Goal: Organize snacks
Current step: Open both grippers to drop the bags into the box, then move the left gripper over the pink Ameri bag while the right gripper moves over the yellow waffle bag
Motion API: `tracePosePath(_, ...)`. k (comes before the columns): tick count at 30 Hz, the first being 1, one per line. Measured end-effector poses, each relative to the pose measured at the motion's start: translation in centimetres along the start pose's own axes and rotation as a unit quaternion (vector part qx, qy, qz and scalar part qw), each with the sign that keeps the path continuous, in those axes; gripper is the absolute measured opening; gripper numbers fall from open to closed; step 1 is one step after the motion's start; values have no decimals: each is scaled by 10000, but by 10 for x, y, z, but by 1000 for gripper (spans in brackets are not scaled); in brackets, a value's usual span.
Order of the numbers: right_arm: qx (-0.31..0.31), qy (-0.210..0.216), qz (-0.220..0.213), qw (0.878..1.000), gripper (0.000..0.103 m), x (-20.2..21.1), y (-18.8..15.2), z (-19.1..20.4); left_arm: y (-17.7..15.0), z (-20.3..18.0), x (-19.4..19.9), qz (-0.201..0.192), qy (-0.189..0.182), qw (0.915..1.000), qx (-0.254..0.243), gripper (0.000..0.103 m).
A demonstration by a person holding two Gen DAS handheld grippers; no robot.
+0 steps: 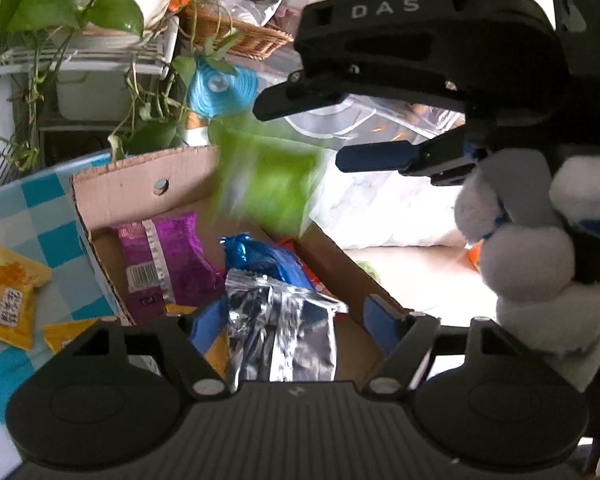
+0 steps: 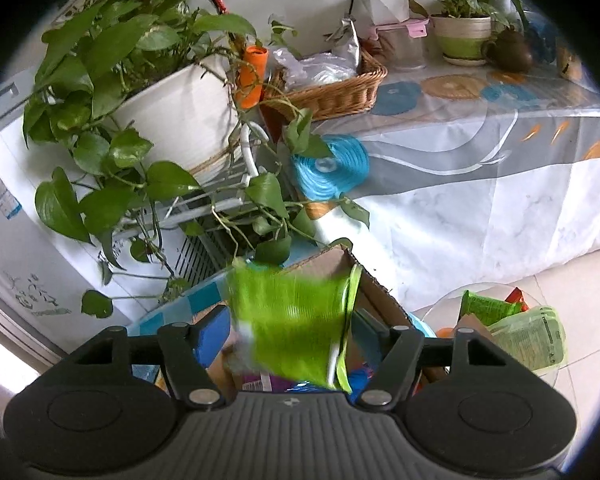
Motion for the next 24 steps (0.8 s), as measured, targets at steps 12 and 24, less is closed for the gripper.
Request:
tracePosePath(12, 35, 127, 4, 9999, 78, -1, 0, 10, 4, 23, 24, -90, 98, 9998, 123, 83)
tracePosePath(24, 325, 363, 80, 9988, 80, -7, -7, 34, 12, 99, 66, -31, 823, 9966, 70, 84)
Point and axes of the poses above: each gripper's, at about its wrist camera, not at the fingertips, and x roughly against the way its jaws point, z to its left, y to its top, the point moved 10 cm from there along -x, roughly the way its jaws point, and after that the axes turned 1 degree about -z, right-handed, at the moved point
